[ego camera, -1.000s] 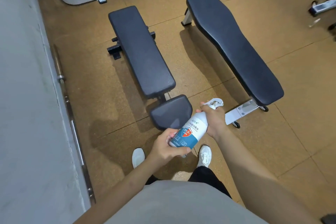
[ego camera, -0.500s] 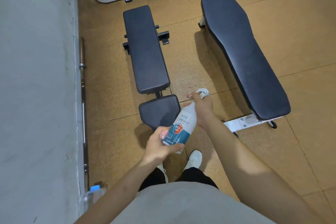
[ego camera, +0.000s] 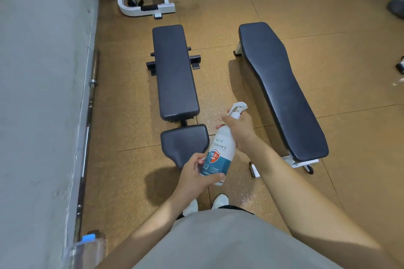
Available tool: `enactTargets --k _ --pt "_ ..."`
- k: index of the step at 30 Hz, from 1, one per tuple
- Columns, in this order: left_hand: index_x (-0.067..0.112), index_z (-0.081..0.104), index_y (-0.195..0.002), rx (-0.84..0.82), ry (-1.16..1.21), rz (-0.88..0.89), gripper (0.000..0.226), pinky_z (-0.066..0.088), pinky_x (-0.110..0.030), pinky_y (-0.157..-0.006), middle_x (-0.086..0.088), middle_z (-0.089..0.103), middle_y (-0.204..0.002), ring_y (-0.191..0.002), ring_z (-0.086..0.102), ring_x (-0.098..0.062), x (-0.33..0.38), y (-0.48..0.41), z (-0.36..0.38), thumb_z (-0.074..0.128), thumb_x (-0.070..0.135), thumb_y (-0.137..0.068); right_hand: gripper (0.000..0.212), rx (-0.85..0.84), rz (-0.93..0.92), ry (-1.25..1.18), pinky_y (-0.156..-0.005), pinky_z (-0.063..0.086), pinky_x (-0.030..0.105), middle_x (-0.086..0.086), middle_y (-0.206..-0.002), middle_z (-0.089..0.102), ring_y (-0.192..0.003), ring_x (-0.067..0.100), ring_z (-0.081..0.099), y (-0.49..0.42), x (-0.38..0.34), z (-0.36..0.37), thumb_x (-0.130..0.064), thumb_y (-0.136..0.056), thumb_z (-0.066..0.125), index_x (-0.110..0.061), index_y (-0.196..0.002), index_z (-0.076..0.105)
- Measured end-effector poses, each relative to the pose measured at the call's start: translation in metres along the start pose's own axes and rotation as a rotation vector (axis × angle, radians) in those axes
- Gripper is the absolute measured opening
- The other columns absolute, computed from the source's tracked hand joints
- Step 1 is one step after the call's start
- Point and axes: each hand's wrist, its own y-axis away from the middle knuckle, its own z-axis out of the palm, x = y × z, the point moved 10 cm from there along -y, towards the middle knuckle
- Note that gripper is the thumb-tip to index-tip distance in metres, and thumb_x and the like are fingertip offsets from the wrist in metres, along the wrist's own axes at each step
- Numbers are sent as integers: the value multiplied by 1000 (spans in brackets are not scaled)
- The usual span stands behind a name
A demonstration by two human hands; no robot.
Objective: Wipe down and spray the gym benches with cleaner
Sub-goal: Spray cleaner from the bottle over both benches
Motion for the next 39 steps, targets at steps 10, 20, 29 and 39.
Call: enactTargets --k 10,20,29,39 --pt "27 55 -126 -64 -40 -16 63 62 -23 -86 11 67 -126 -110 70 -7 -10 -9 2 93 33 -75 19 -38 -95 141 -62 62 39 10 -96 69 -68 27 72 12 -2 21 0 -92 65 -14 -101 57" --pt "24 62 -116 58 18 -68 57 61 -20 -77 10 75 -110 -94 73 3 3 -40 40 96 26 -71 22 -104 -31 245 -67 64 46 15 -93 70 -73 33 74 -45 -9 2 3 -87 69 -7 -104 58" --pt "26 64 -112 235 70 -172 67 65 -36 -87 10 77 -106 -96 76 -8 11 -63 116 96 45 -56 15 -292 25 373 -55 57 34 15 -75 64 -57 24 70 -101 -21 -39 7 -88 67 -3 -88 56" --pt "28 64 -116 375 122 -206 70 64 -38 -90 10 76 -109 -100 75 -8 43 -85 156 95 45 -55 18 -372 74 361 -62 60 43 15 -75 65 -57 27 71 -140 -46 -60 6 -86 66 -8 -92 56"
